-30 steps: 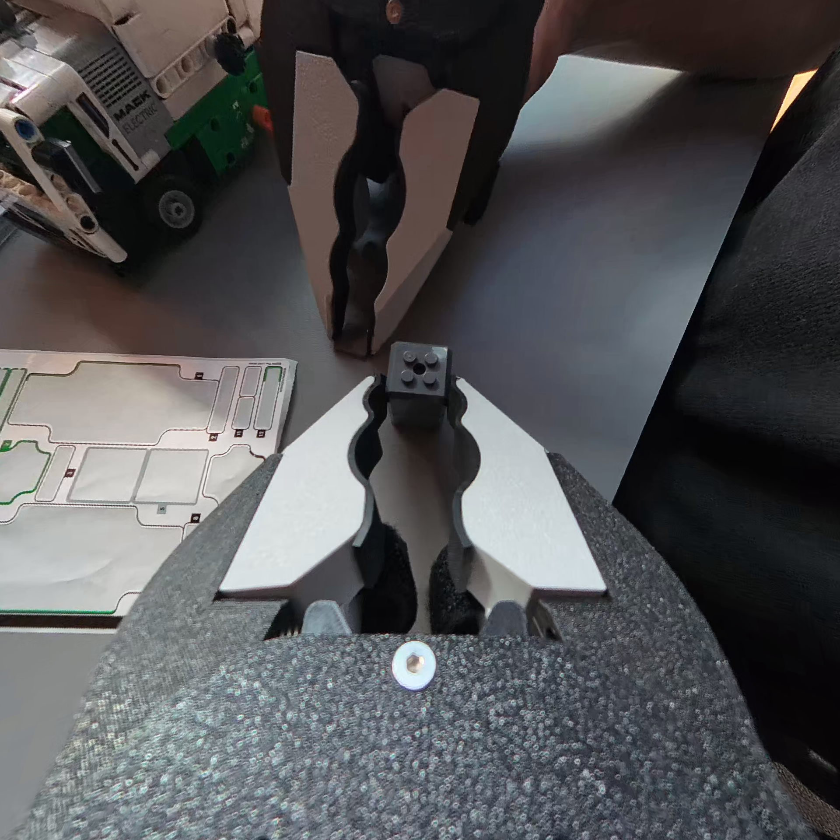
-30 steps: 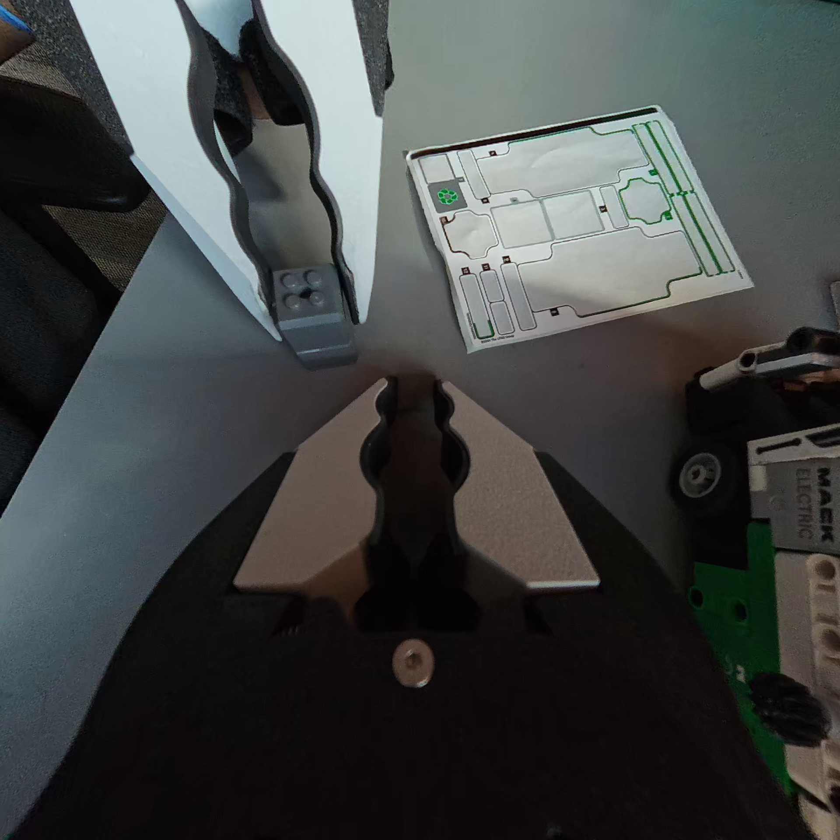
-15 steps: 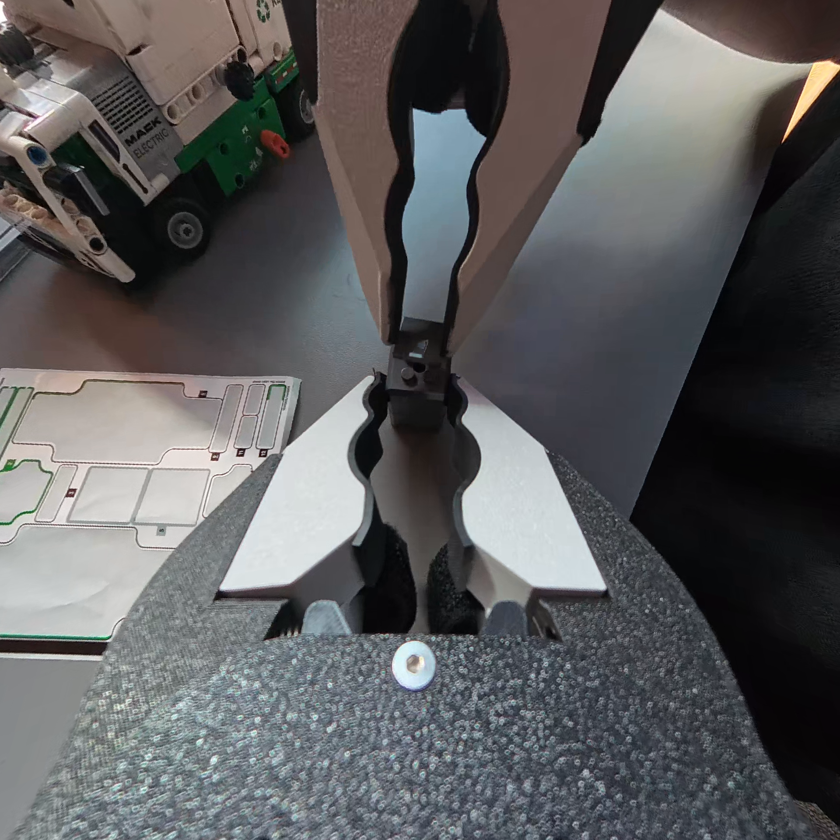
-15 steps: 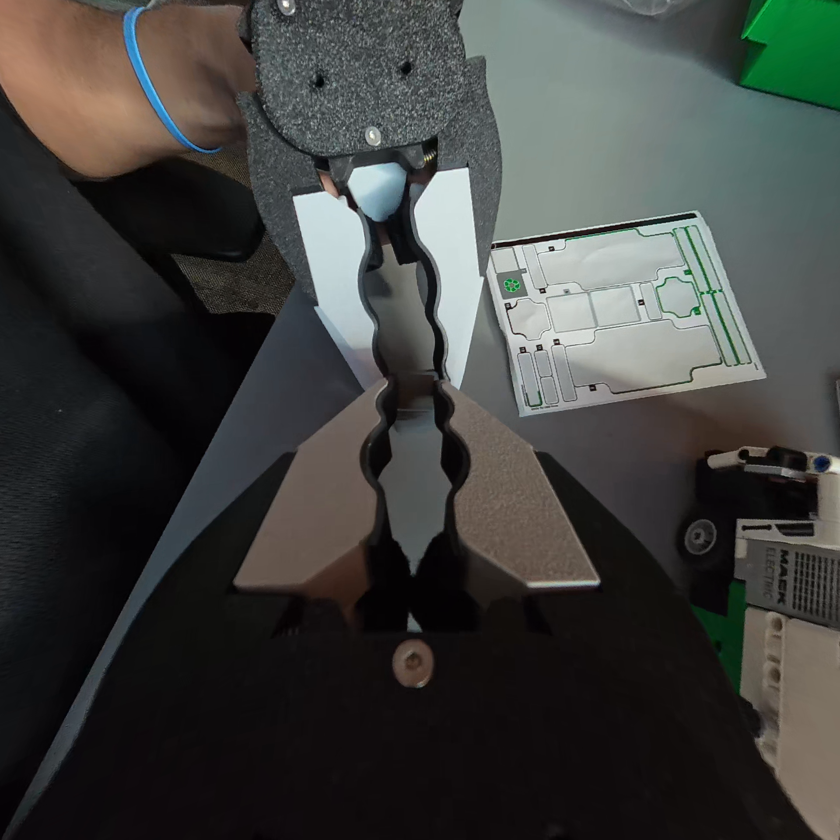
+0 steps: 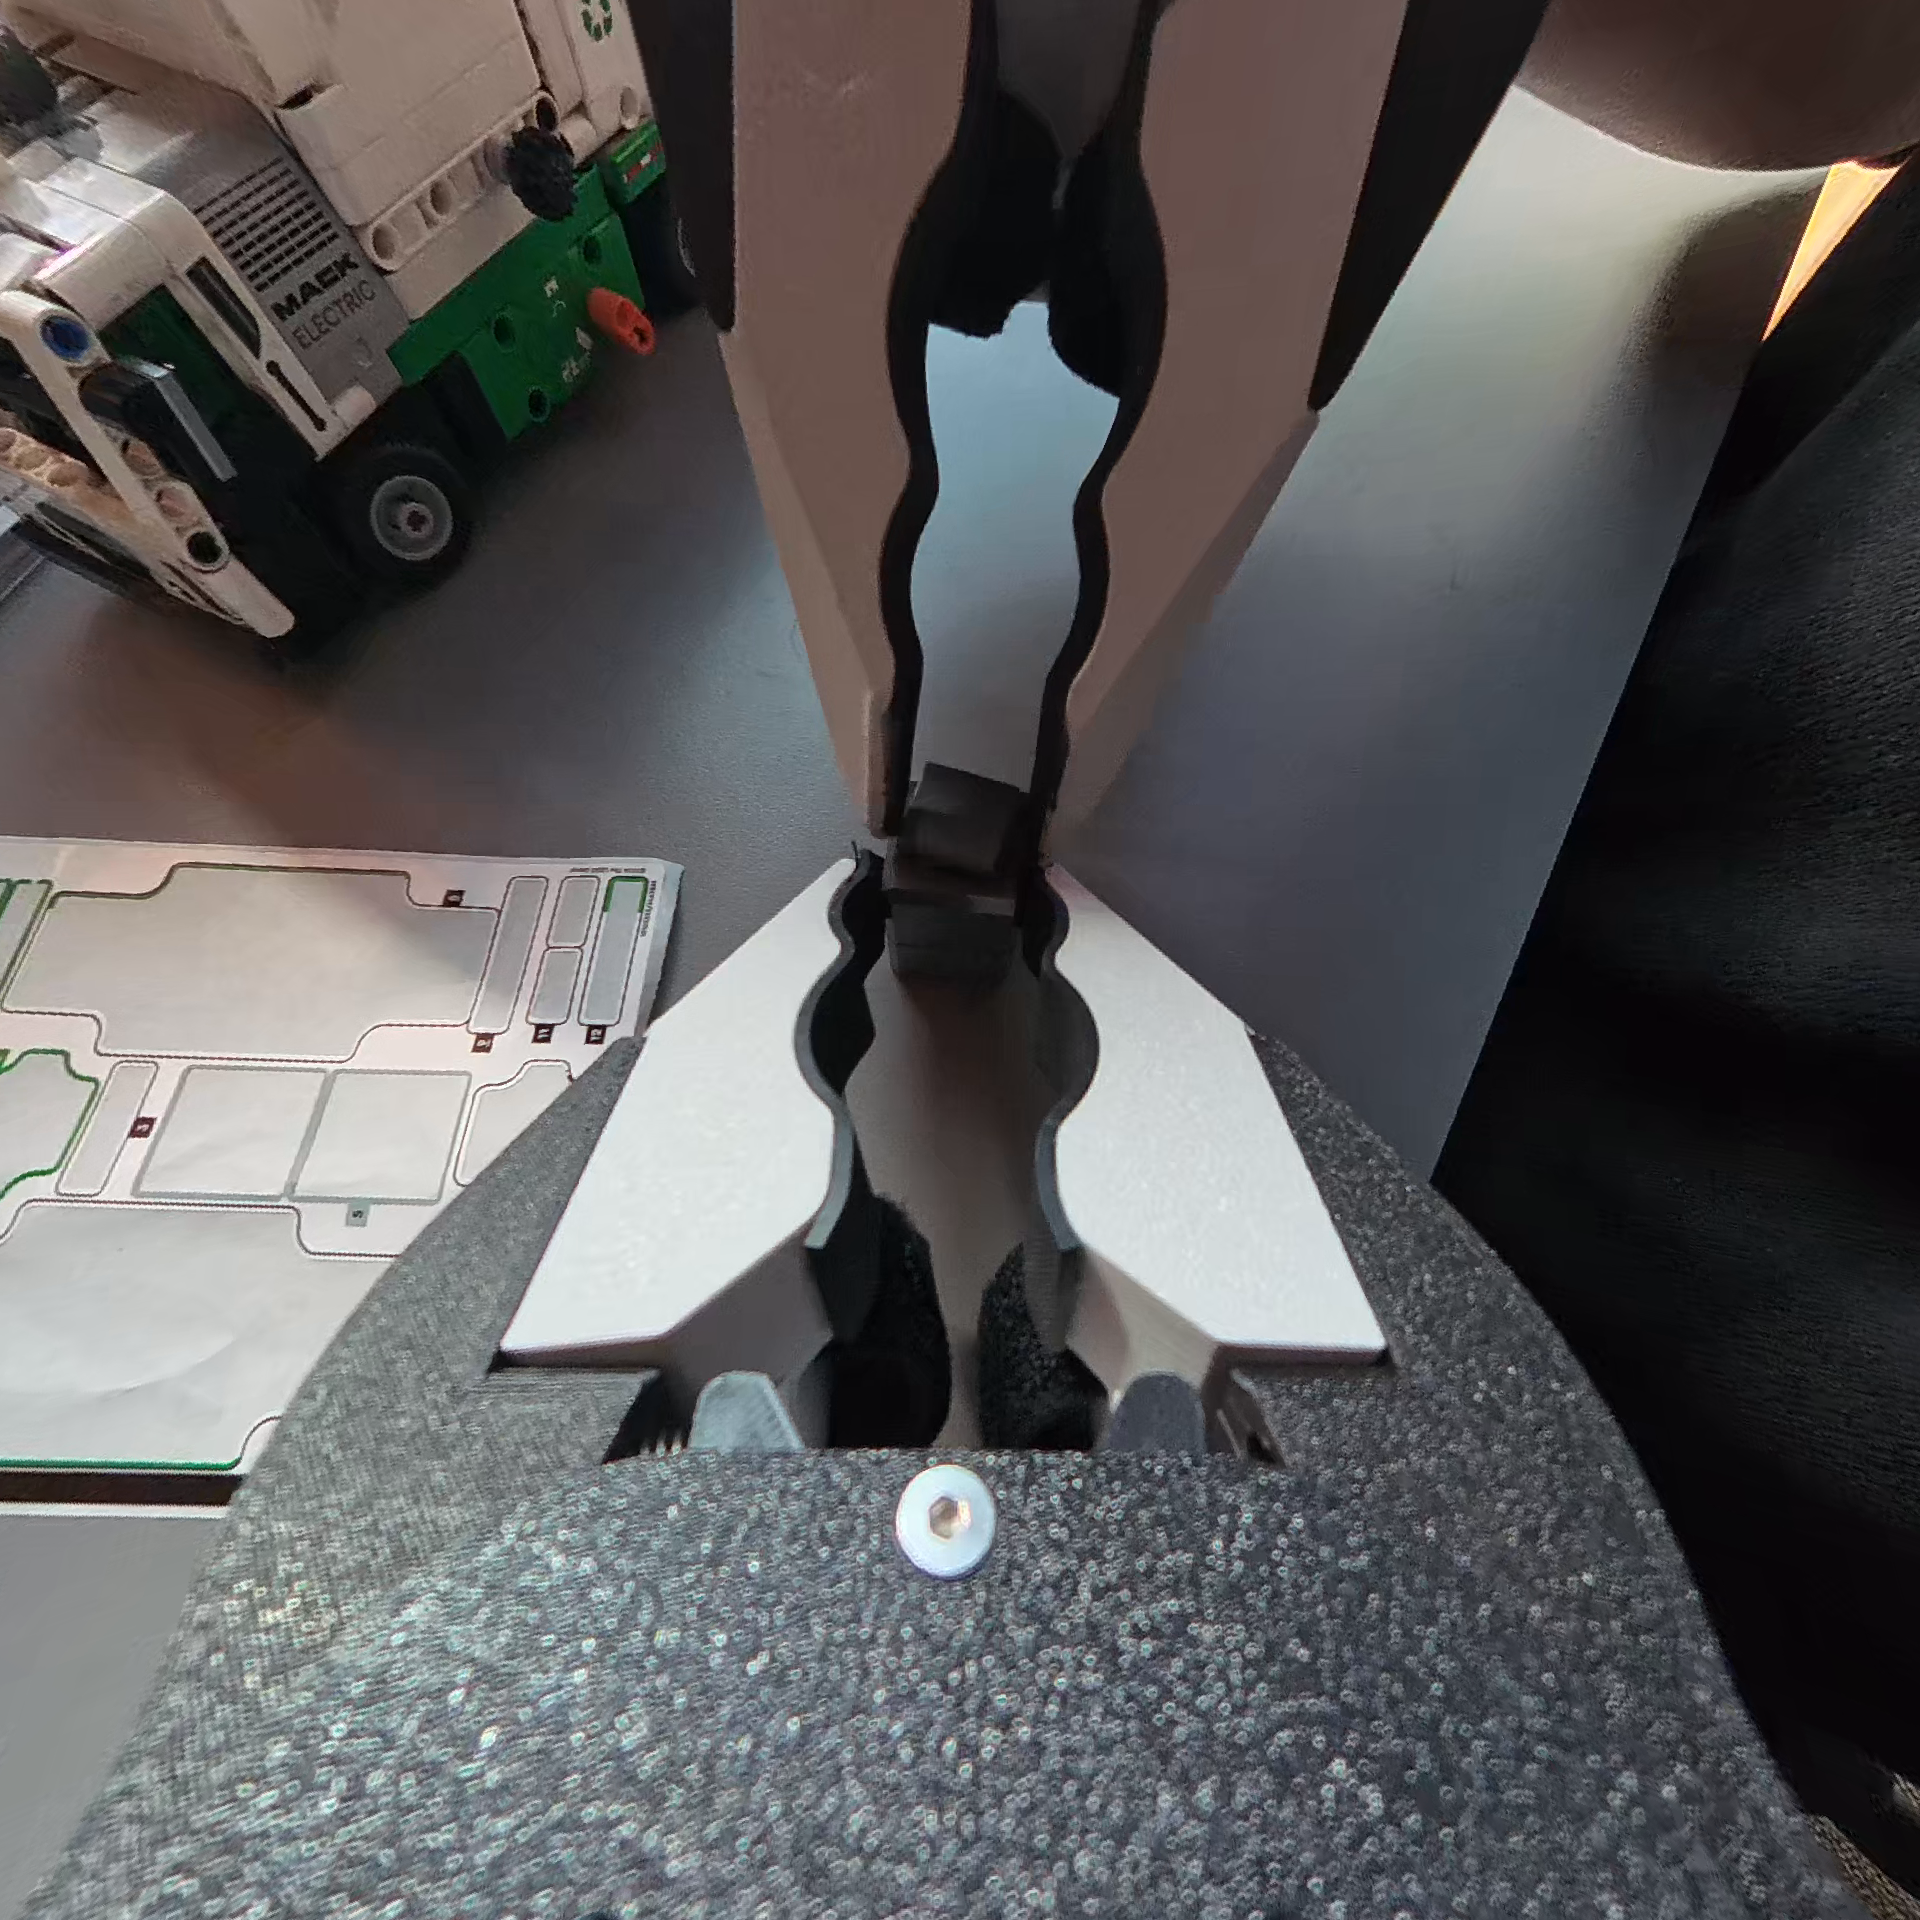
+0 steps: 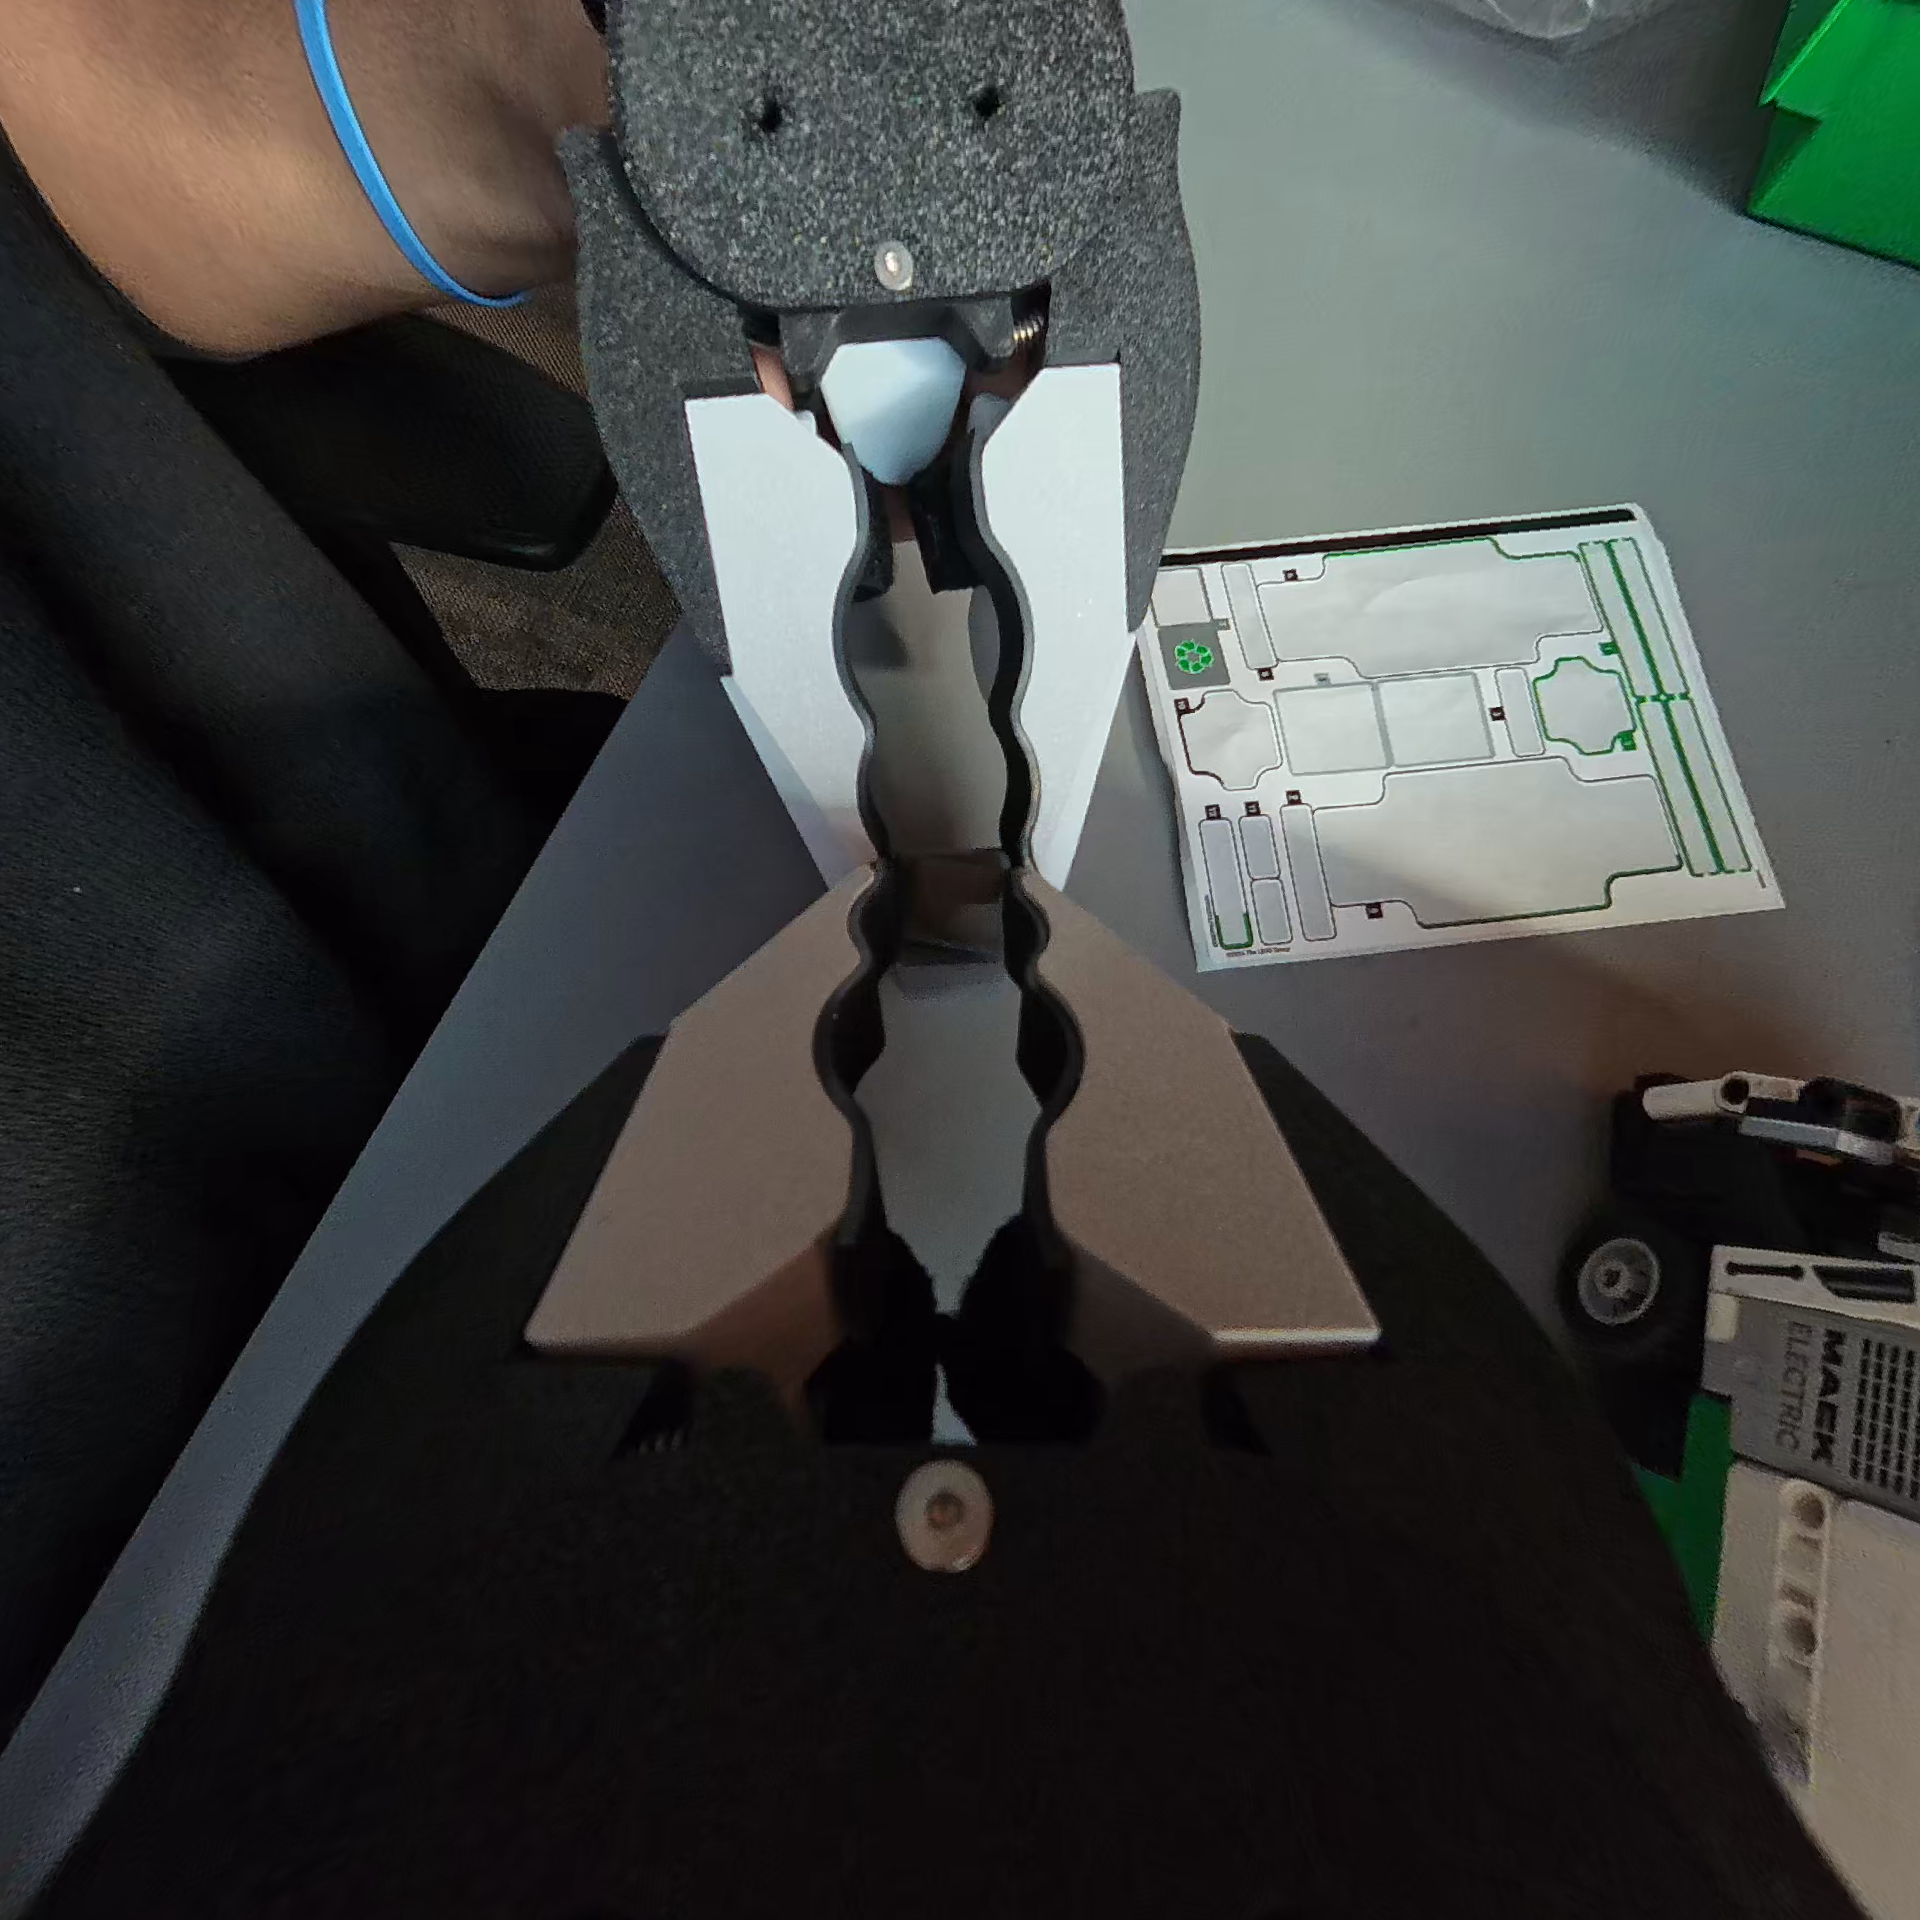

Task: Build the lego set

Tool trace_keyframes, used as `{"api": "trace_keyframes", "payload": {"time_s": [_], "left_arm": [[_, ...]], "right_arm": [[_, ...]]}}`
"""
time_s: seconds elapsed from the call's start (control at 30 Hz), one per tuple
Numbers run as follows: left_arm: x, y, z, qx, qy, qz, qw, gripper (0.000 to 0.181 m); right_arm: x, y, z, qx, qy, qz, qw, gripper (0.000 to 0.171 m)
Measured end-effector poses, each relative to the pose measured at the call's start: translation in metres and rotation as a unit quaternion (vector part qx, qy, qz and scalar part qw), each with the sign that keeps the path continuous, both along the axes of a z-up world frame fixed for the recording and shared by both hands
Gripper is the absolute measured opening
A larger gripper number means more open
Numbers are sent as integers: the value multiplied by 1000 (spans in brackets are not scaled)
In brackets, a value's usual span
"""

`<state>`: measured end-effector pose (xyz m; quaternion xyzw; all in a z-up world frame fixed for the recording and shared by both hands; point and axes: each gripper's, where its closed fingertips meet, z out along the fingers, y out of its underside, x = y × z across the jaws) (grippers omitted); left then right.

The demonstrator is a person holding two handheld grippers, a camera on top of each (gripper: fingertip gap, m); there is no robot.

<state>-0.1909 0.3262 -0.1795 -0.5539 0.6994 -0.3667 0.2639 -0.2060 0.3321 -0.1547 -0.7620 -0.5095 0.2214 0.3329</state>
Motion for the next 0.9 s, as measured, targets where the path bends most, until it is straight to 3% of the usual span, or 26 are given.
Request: {"api": "trace_keyframes", "payload": {"time_s": [0.23, 0.7, 0.9], "left_arm": [[0, 0, 0, -5, 1, -1, 1000, 25], [0, -1, -1, -7, 3, -2, 1000, 25], [0, 0, 0, -6, 2, -1, 1000, 25]], "right_arm": [[-1, -4, 5, 19, 14, 9, 1000, 21], [-1, -5, 2, 37, -9, 37, 999, 10], [-2, -6, 6, 21, 6, 40, 999, 15]]}}
